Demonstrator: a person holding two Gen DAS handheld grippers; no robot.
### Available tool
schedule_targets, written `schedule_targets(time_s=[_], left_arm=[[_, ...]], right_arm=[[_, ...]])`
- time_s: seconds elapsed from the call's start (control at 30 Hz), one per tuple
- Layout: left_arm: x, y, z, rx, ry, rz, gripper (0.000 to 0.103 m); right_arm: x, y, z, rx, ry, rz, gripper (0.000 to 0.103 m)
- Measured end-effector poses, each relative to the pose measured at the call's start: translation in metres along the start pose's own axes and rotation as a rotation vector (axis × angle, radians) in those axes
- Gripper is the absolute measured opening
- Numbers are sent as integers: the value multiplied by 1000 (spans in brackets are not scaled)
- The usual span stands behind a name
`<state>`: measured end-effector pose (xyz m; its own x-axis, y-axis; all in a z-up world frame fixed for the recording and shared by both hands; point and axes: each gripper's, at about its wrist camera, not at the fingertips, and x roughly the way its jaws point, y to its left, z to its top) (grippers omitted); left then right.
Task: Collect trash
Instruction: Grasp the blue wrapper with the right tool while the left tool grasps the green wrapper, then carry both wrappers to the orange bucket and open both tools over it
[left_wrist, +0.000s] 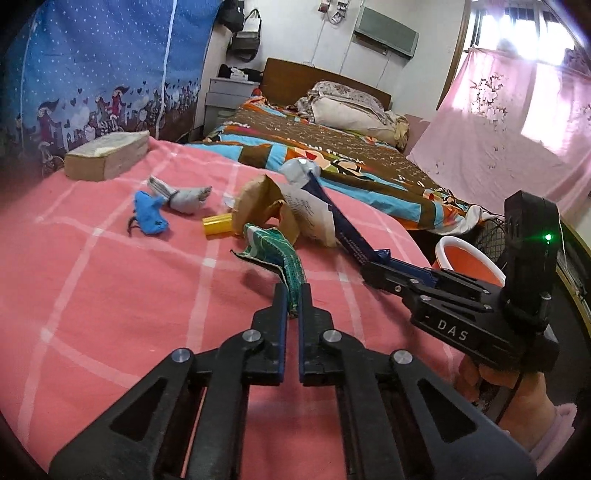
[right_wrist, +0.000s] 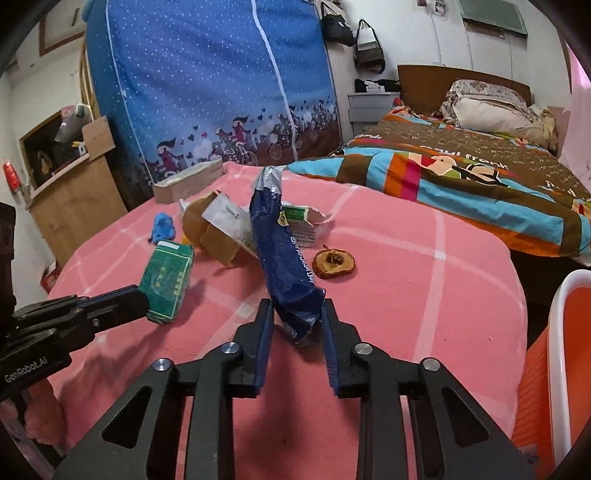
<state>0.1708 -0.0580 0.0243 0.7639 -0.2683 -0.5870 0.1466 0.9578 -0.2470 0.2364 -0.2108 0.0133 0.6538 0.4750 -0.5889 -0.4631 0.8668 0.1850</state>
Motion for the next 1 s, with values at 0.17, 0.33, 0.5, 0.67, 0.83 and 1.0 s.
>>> schedule_targets(time_s=[0.17, 0.33, 0.5, 0.67, 0.83, 1.0], left_arm=[[-12, -7, 0, 33, -56, 19, 8], [-25, -23, 6, 104, -159, 27, 8], [-36, -47, 16, 182, -274, -12, 8], [-43, -83, 24, 297, -389, -71, 8], [-34, -119, 30, 365, -413, -156, 8], [-12, -146, 31, 350, -353, -254, 8]], right_arm=[[-11, 2, -5, 2, -49, -15, 22], [-40, 6, -12, -14, -178, -53, 22], [-82, 0, -17, 2, -373, -107, 22], [-119, -15, -19, 9, -528, -213, 22], [-147, -37, -24, 55, -618, -307, 22], [-164, -64, -32, 129, -641, -393, 22]])
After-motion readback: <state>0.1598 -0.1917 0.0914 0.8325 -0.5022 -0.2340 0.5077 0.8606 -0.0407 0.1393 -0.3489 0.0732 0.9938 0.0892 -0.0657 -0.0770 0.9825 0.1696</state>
